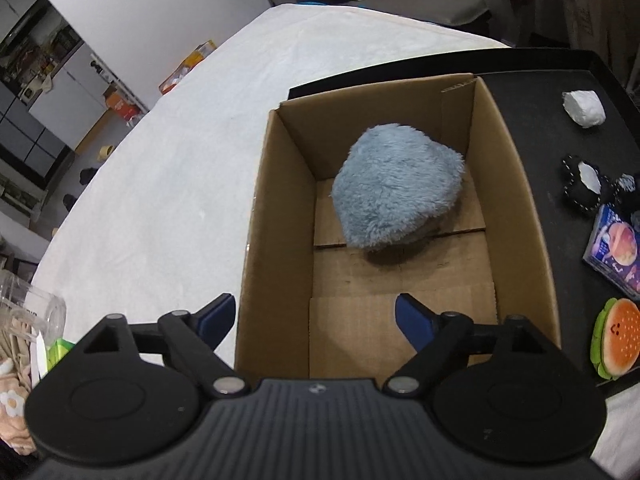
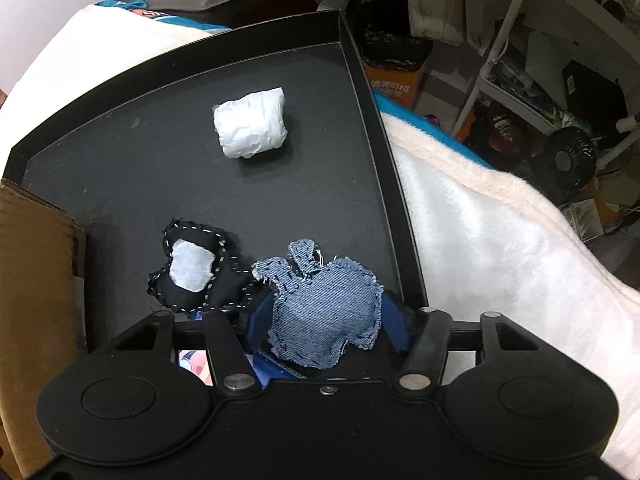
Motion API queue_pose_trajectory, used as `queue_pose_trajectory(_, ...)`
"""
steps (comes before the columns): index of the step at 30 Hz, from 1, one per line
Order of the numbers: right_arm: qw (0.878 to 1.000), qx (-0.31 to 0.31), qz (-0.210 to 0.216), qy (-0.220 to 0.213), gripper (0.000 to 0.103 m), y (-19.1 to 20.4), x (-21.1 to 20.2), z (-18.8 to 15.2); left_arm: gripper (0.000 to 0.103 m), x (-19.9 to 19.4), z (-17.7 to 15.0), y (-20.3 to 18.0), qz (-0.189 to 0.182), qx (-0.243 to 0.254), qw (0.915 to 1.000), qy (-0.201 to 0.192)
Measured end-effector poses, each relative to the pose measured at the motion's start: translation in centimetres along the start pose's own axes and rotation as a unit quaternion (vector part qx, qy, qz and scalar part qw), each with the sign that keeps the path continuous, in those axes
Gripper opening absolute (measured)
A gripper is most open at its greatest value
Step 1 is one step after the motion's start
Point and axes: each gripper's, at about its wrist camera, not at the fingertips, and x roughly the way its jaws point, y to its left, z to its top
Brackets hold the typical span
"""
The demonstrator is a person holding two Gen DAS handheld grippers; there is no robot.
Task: Organize soft objects
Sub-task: 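Move the right gripper to the denim apple cloth and grasp it, then carry the denim cloth with the right gripper and release it into the box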
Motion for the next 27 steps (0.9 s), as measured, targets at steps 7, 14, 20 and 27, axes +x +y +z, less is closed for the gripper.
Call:
queue_pose_trajectory(7,1.0,0.009,0.005,-0.011,0.051,-0.1,-0.5,-0.2,0.088,-0.1,0.0,-0.3,0.005,0.006,1.0,0.001)
queue_pose_trajectory(14,1.0,0.006,0.011,-0.021,0.049,-0.1,-1.0,-0.4,0.089,-0.3,-0.1,0.1,0.001,-0.005,1.0,0.001)
queue_pose_trajectory(20,0.999,0.007,0.019,-0.027,0.049,-0.2,-1.7,-0.7,0.089,-0.5,0.0,0.4,-0.003,-0.011,0.9999,0.0)
queue_pose_trajectory(27,0.999,-0.005,0.031,-0.045,0.049,0.6,-3.4,-1.3,0.089,-0.8,-0.2,1.4,-0.023,-0.032,0.9992,-0.007)
